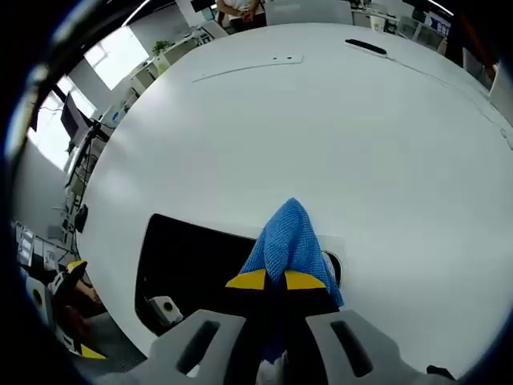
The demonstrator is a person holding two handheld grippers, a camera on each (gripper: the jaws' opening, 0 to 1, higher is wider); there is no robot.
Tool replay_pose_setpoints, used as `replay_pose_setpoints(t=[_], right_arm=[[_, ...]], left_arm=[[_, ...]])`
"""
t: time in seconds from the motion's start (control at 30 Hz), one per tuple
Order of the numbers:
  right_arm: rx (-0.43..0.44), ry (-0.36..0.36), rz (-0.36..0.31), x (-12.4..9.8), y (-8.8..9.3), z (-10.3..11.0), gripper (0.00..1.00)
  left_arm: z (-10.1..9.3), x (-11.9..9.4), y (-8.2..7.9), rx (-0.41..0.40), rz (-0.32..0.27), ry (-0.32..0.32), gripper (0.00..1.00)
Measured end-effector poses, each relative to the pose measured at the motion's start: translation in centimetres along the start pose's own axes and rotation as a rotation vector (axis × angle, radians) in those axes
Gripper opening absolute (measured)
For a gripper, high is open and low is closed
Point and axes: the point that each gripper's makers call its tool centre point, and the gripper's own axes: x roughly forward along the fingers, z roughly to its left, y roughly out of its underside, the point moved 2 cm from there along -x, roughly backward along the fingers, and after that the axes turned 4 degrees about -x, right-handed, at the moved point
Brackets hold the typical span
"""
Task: Wipe the mirror surface with the cleaning cloth until all visible marks leave the cleaned area.
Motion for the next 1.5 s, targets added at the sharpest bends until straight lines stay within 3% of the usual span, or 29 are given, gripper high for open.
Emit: replay_pose_setpoints(t=[0.1, 0.2, 0.43, 0.93, 1.5], right_arm=[[-0.038, -0.002, 0.008, 0.5, -0.4, 1.8, 0.0], [-0.041, -0.001, 0.012, 0.5, -0.6, 2.6, 0.0], [-0.081, 0.003, 0.006, 0.8, -0.7, 4.1, 0.0], [-0.084, -0.081, 0.021, 2.5, -2.0, 8.4, 0.0], [-0.165, -0.138, 0.052, 3.8, -3.2, 13.4, 0.0]], left_arm=[[0.0, 0.0, 0.1, -0.008, 0.005, 0.001, 0.97], [0.2, 0.0, -0.3, -0.012, -0.019, -0.008, 0.99], [-0.1, 0.0, -0.2, -0.017, -0.012, 0.006, 0.99], [-0.3, 0.1, 0.1, -0.019, 0.004, 0.016, 0.98], [0.0, 0.3, 0.3, -0.022, 0.008, 0.013, 0.98]])
